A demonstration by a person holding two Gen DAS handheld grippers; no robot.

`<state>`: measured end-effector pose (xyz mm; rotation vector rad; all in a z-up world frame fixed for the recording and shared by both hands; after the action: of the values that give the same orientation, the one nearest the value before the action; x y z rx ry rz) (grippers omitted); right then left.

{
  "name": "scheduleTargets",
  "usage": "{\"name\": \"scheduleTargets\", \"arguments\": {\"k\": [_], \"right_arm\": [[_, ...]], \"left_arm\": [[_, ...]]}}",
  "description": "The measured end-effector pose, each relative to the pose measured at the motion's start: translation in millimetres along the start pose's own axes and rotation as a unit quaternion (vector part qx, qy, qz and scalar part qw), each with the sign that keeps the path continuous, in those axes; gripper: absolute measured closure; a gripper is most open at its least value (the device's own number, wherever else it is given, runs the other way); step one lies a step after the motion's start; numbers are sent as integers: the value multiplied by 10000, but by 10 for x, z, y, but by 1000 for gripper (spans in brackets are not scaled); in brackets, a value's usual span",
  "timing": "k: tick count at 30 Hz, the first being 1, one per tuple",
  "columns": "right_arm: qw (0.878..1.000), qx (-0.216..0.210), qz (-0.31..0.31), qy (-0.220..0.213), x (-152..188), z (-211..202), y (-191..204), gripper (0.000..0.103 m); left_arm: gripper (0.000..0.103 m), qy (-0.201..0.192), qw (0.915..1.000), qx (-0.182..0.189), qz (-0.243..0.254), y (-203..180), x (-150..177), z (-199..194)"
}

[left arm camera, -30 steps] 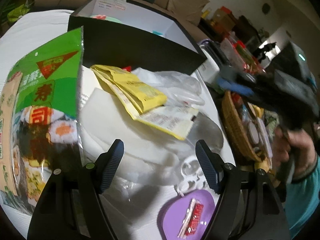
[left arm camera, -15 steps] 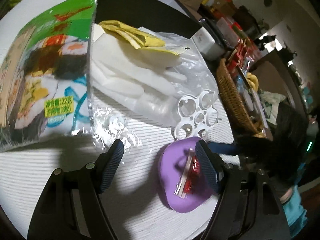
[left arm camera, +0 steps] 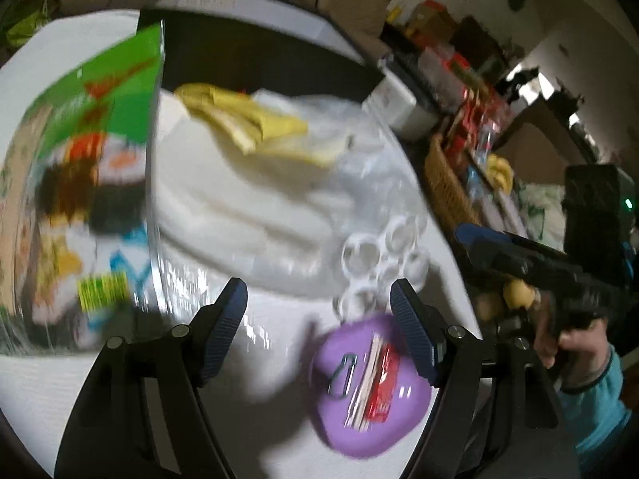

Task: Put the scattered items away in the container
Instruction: 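Carry the green carabiner to the purple plate and open the right gripper, then grasp the red packet beside the yellow sachet with the right gripper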

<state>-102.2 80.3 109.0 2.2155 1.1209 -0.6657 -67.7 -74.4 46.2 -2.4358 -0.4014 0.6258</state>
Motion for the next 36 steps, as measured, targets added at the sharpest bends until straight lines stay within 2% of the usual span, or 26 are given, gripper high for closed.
{"name": "scheduleTargets", "arguments": {"k": [6, 9, 12, 14, 19, 30, 36], "right_arm": [[9997, -80, -77, 201, -917, 352, -143, 50], [9986, -279, 55, 455, -1305, 824, -179, 54], [9961, -422, 315, 714, -1520, 1289, -287, 59], [9945, -439, 384, 868, -1577, 1503, -327, 60], [9917, -140, 488, 1180, -1541, 1916, -487, 62], [9866, 11, 686, 1483, -1424, 2161, -730, 64], [9836, -100, 749, 1641, -1386, 2271, -754, 64]], "left_arm": [[31, -595, 9964, 130, -584, 159, -503, -105], [31, -664, 9936, 182, -897, 279, -651, -108], [31, -617, 9931, 177, -986, 320, -689, -62], [31, -573, 9938, 113, -946, 325, -687, -30], [31, -548, 9938, 108, -961, 331, -730, -4], [31, -414, 9955, 49, -856, 285, -661, 62], [31, -411, 9952, 44, -885, 304, -640, 58]]}}
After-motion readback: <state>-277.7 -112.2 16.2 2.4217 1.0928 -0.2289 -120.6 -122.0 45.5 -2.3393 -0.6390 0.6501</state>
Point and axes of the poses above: each gripper's, at about its wrist camera, not at the fingertips, and z roughly the way its jaws point, y to its left, x to its underside, the point moved 5 cm from there along z, roughly the way its jaws point, and after that the axes turned 14 degrees about -z, right-handed, at the moved point
